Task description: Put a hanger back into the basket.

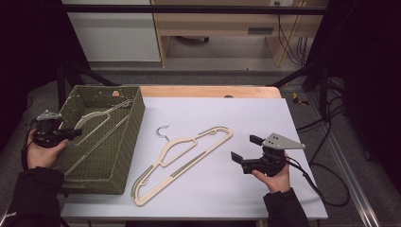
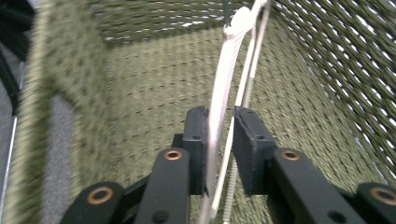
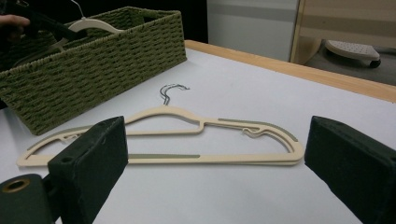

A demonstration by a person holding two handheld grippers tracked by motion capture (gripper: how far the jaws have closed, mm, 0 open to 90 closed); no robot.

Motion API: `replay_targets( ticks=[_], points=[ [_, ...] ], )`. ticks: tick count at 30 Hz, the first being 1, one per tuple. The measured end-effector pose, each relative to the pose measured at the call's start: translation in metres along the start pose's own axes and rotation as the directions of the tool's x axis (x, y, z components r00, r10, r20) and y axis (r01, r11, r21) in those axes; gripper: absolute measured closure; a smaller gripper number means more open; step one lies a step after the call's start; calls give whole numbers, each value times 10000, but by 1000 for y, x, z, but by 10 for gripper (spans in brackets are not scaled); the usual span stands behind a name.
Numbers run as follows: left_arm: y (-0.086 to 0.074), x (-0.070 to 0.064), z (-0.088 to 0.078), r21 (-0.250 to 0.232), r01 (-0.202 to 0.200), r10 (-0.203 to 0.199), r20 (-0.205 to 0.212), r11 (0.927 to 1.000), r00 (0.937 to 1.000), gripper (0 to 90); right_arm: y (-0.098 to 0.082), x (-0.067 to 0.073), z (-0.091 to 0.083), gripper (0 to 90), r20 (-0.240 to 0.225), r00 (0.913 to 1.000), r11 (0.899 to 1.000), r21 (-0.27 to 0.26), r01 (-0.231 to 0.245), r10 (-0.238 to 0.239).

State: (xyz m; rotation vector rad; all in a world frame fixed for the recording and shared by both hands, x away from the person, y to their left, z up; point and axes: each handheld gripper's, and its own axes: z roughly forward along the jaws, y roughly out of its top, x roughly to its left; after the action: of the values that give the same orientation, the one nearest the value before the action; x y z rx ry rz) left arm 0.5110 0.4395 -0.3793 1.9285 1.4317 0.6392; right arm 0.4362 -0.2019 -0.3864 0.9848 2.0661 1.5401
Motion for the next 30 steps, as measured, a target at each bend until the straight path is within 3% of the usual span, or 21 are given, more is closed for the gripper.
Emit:
replay_targets(
  ticks=[3, 6, 10, 12, 14, 18, 22, 25, 26, 30],
  points=[
    [-5, 6, 2, 358, 395, -378, -478, 9986, 9981, 640, -1, 1, 2, 67, 14, 10000, 10000, 58, -50, 50],
    [-9, 9, 4, 468, 683, -654, -607, 9966, 9960, 612, -1, 1, 3, 66, -1, 10000, 10000, 68, -51, 51],
    [-10, 10, 6, 635, 720, -671, -770, 9954, 9948, 554, -1, 1, 3, 67, 3, 10000, 10000, 67, -59, 59],
    [-12, 10, 6, 874, 731, -636, -1072, 9935, 9922, 529, -2, 1, 3, 67, -51, 10000, 10000, 83, -4, 4],
    [-13, 11, 5, 779, 941, -865, -962, 9925, 9916, 524, -2, 1, 4, 67, -57, 10000, 10000, 86, 4, -4],
    [-15, 11, 3, 711, 890, -821, -940, 9935, 9922, 526, -2, 1, 4, 66, -79, 10000, 10000, 65, -8, 8],
    [-11, 3, -15, -306, 842, -858, -545, 9960, 9948, 504, -1, 2, 2, 67, -14, 10000, 10000, -4, -47, 47],
    [-5, -11, -29, -1135, 667, -697, -230, 9913, 9973, 426, 0, 1, 0, 67, -23, 10000, 10000, -52, -9, 9],
    [-3, -17, -34, -1394, 544, -565, -112, 9887, 9983, 397, 0, 1, 0, 67, 21, 10000, 9999, -114, -60, 60],
    [4, -46, -48, -2577, 391, -223, 677, 9654, 9975, 279, 0, 0, -1, 66, 11, 10000, 9998, -193, -80, 80]
  ],
)
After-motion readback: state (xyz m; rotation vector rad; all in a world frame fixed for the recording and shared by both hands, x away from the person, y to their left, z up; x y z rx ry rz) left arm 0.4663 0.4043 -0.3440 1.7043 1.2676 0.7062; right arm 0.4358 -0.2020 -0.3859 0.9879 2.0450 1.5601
